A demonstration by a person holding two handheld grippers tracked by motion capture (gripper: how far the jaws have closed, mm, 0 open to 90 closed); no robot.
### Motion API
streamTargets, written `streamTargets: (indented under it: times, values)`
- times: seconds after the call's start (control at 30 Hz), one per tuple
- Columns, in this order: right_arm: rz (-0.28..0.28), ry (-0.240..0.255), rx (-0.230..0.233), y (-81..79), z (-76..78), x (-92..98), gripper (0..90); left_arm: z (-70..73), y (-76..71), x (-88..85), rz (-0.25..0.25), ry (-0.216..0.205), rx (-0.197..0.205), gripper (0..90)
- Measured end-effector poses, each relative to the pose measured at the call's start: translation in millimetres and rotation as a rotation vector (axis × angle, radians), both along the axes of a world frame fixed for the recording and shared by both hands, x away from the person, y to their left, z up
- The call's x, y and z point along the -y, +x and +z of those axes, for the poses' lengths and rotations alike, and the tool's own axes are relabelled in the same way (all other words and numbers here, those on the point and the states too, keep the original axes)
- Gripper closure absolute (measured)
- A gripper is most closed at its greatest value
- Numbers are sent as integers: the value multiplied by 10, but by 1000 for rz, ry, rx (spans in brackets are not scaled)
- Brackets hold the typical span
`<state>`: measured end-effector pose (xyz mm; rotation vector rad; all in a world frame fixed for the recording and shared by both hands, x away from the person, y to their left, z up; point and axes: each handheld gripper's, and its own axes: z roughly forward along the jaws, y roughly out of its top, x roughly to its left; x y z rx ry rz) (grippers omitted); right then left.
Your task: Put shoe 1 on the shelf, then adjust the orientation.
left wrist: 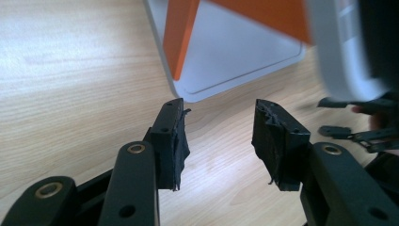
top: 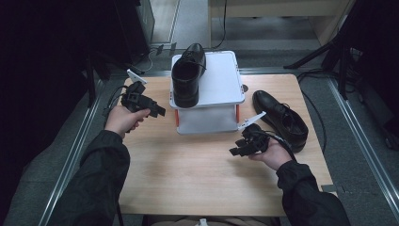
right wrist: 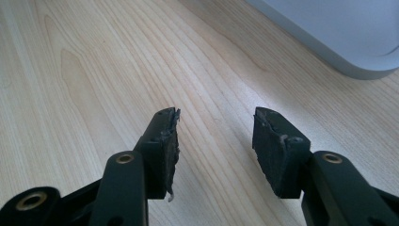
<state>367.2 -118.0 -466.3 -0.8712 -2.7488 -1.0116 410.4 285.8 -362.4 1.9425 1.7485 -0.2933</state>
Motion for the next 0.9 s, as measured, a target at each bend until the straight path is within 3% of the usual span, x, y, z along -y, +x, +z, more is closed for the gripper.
streamTargets:
  times: [0.17, 0.23, 0.43, 0.53, 0.6, 0.9]
  values:
    - [-12, 5, 1, 10, 7, 18, 511, -195, -45, -5, -5, -1, 7, 536]
    - [-14, 7, 3, 11, 11, 24, 511, -247, -84, 12, -13, 23, 14, 535]
    - [-21, 10, 2, 26, 11, 45, 512, -437, -257, 66, -35, 14, 21, 526]
    - [-25, 16, 6, 25, 21, 57, 512, -522, -341, 78, -29, -13, 19, 523]
    - [-28, 18, 8, 22, 29, 66, 512, -573, -389, 83, -42, 1, 21, 525]
    - [-46, 39, 15, 15, 89, 143, 515, -675, -512, 109, -64, 25, 42, 502]
